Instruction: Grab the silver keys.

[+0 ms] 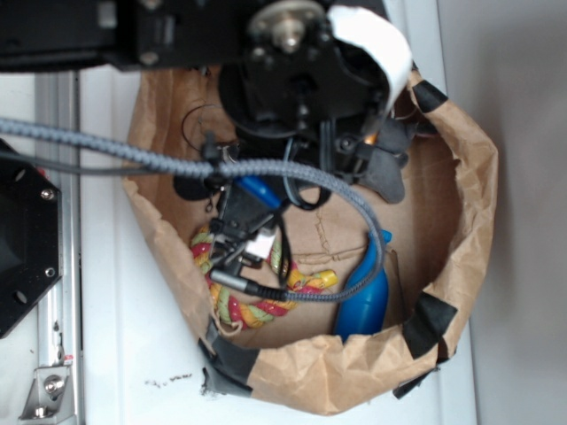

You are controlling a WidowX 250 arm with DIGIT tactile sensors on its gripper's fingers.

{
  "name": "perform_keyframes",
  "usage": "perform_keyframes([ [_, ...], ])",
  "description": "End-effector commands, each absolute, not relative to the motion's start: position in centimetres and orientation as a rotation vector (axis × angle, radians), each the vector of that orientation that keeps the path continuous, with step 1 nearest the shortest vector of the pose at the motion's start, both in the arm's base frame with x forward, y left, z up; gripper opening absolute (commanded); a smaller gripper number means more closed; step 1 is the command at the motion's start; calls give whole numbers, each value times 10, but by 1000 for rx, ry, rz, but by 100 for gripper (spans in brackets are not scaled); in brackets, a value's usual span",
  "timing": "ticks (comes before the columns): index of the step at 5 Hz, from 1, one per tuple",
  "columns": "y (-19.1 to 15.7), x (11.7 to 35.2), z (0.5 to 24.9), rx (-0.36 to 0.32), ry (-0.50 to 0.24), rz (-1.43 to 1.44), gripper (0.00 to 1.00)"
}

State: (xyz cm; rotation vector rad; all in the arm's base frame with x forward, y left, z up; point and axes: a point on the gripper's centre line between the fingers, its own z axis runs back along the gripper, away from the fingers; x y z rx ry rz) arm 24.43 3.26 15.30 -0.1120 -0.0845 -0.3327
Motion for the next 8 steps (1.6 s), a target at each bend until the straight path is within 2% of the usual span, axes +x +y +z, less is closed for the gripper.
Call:
perform_keyframes([
  [1, 32, 252, 168, -90, -140, -336, 100],
  [2, 39, 262, 139, -8, -108, -447, 100],
  [3, 43, 255, 133, -24, -31, -588, 100],
  [4, 45, 244, 128, -11, 43, -723, 100],
  [5, 59, 238, 117, 54, 95, -753, 100],
  [6, 71, 242, 103, 73, 50, -745, 100],
  [8, 79, 235, 89, 68, 36, -818, 100],
])
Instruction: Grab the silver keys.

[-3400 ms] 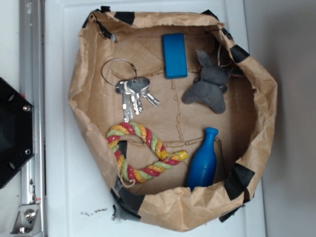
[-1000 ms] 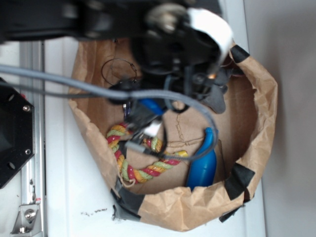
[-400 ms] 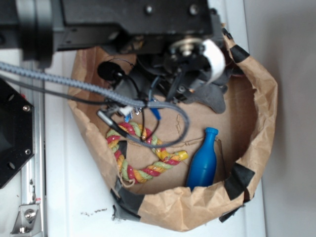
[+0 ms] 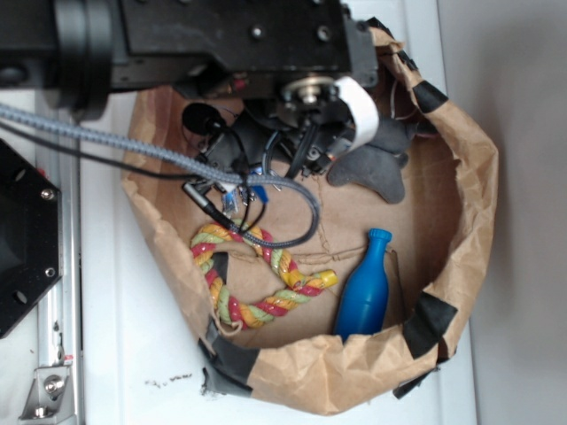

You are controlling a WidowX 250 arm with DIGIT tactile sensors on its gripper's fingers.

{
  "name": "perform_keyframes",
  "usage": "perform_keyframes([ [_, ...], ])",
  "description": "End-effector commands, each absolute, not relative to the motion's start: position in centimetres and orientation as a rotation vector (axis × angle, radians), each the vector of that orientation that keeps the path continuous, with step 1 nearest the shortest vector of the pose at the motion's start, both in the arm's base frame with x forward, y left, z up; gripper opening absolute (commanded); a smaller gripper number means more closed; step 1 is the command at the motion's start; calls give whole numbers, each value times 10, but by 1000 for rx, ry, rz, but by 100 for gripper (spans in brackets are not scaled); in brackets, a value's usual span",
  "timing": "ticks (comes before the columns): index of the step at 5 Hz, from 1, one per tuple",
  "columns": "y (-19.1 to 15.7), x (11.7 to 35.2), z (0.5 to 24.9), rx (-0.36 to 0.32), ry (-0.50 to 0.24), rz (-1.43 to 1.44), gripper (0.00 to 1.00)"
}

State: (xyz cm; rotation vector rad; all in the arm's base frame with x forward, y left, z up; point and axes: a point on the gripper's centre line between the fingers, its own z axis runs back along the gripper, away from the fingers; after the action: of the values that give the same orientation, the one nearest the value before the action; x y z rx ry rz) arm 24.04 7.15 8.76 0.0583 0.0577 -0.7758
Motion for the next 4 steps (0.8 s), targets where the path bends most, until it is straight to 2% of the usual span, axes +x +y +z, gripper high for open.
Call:
perform_keyframes([
  [1, 80, 235, 85, 72, 47, -818, 100],
  [2, 79, 237, 77, 64, 69, -812, 100],
  [4, 90, 223, 56, 25, 184, -808, 100],
])
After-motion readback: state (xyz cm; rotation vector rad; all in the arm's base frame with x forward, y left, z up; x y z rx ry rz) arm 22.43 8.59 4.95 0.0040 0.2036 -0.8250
